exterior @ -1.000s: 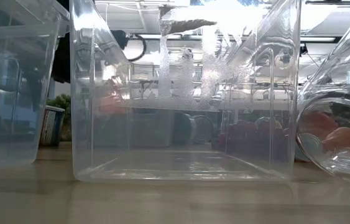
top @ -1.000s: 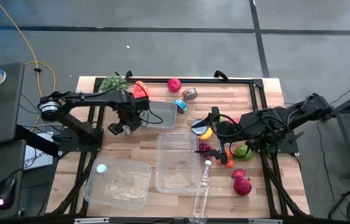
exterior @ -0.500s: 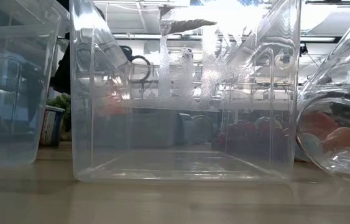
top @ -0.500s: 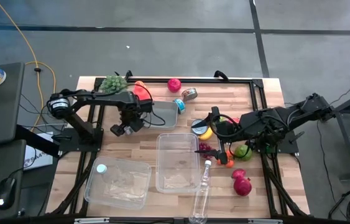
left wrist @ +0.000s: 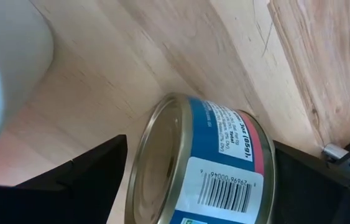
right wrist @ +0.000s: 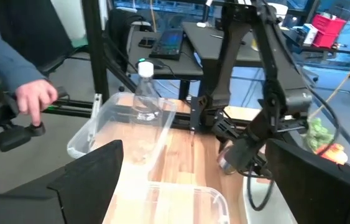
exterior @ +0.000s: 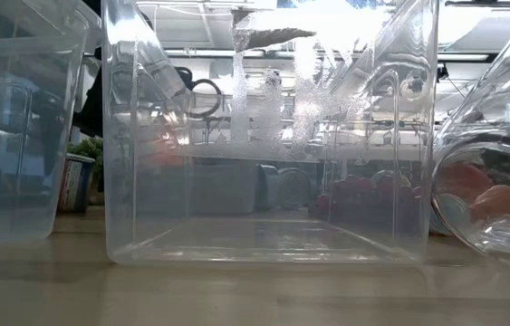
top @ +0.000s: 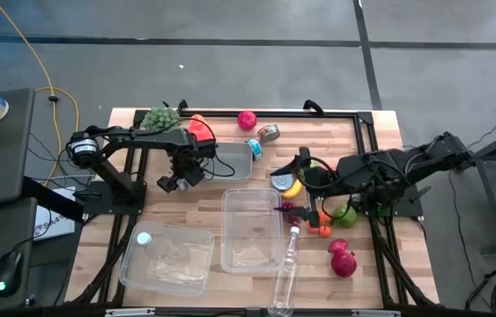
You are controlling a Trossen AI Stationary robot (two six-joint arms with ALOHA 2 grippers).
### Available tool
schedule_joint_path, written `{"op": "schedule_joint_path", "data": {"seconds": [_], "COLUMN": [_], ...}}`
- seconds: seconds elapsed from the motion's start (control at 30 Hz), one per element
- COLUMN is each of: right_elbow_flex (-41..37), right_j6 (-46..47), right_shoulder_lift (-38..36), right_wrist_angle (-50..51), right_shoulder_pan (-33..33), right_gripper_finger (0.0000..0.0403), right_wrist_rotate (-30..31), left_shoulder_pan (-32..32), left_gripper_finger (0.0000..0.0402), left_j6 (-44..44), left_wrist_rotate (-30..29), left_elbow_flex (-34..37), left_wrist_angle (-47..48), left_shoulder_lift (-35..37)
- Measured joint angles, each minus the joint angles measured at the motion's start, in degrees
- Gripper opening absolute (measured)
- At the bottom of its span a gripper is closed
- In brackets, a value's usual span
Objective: Pick & Place Food Item
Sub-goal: Put the pink tuna can into the gray bin
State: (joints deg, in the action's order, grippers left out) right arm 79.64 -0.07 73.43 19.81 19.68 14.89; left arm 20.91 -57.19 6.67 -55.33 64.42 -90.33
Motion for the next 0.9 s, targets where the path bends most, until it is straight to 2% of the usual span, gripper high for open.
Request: {"op": "schedule_joint_path", "data": {"seconds": [0.23,0.47,0.9], "right_elbow_flex": [0.0,0.0,0.0], "right_j6": [0.0,0.0,0.8], "right_shoulder_lift": [0.0,0.0,0.0], "right_wrist_angle": [0.0,-0.2,-0.8], "right_shoulder_pan": [0.0,0.0,0.0], "right_gripper_finger": [0.0382,0.0382,0.0382], "right_wrist_rotate": [-0.3,-0.3,-0.3], "left_shoulder_pan": [0.0,0.0,-0.2], "left_gripper_finger": [0.0288,0.0180,0.0179], "left_j6": [0.1,3.0,7.5], "left_wrist_rotate": [-0.5,-0.9,-0.4], "left_elbow_flex": [0.1,0.2,0.1], "left_wrist_angle": [-0.3,0.0,3.5], "left_shoulder_lift": [-0.1,-0.3,-0.3]}}
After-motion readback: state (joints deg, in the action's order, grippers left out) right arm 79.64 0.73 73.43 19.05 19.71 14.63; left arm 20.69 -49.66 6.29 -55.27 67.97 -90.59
